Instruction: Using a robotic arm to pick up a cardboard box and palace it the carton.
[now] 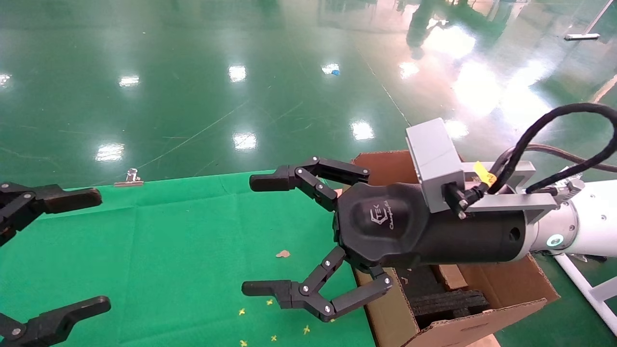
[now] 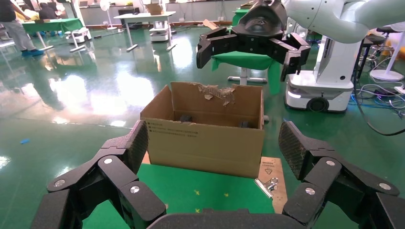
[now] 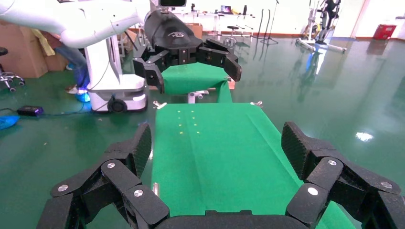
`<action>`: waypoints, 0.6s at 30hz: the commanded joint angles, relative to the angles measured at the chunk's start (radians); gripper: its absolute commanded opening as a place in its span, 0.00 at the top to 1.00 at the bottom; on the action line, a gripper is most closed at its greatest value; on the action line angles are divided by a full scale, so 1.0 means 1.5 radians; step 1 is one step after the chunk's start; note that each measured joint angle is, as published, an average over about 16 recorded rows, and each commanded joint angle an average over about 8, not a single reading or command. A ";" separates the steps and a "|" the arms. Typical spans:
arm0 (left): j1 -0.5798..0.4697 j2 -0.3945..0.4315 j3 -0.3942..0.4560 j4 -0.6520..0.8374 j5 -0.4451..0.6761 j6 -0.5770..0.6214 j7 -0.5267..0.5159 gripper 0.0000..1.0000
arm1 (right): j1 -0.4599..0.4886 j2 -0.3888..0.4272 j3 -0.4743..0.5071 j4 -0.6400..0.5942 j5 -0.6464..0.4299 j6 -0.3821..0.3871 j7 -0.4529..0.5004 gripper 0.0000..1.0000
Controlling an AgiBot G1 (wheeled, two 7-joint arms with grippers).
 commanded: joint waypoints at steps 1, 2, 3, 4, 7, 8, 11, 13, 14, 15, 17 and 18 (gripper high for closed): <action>0.000 0.000 0.000 0.000 0.000 0.000 0.000 0.00 | -0.001 0.000 0.001 0.000 0.001 0.000 0.000 0.00; 0.000 0.000 0.000 0.000 0.000 0.000 0.000 0.00 | 0.001 0.000 -0.001 -0.001 0.000 0.000 0.001 0.00; 0.000 0.000 0.000 0.000 0.000 0.000 0.000 0.00 | 0.003 0.000 -0.002 -0.002 0.000 0.000 0.001 0.00; 0.000 0.000 0.000 0.000 0.000 0.000 0.000 0.00 | 0.004 0.000 -0.004 -0.003 -0.001 0.000 0.002 0.00; 0.000 0.000 0.000 0.000 0.000 0.000 0.000 0.00 | 0.008 0.000 -0.007 -0.005 -0.003 0.001 0.003 0.00; 0.000 0.000 0.000 0.000 0.000 0.000 0.000 0.00 | 0.009 0.000 -0.008 -0.006 -0.003 0.001 0.003 0.00; 0.000 0.000 0.000 0.000 0.000 0.000 0.000 0.00 | 0.011 0.000 -0.011 -0.007 -0.004 0.002 0.004 0.00; 0.000 0.000 0.000 0.000 0.000 0.000 0.000 0.00 | 0.013 0.000 -0.012 -0.008 -0.005 0.002 0.004 0.00; 0.000 0.000 0.000 0.000 0.000 0.000 0.000 0.00 | 0.014 0.000 -0.013 -0.009 -0.006 0.002 0.005 0.00; 0.000 0.000 0.000 0.000 0.000 0.000 0.000 0.00 | 0.014 0.000 -0.013 -0.009 -0.006 0.002 0.005 0.00; 0.000 0.000 0.000 0.000 0.000 0.000 0.000 0.00 | 0.015 0.000 -0.014 -0.010 -0.007 0.002 0.005 0.00; 0.000 0.000 0.000 0.000 0.000 0.000 0.000 0.00 | 0.016 0.000 -0.015 -0.010 -0.007 0.003 0.005 0.00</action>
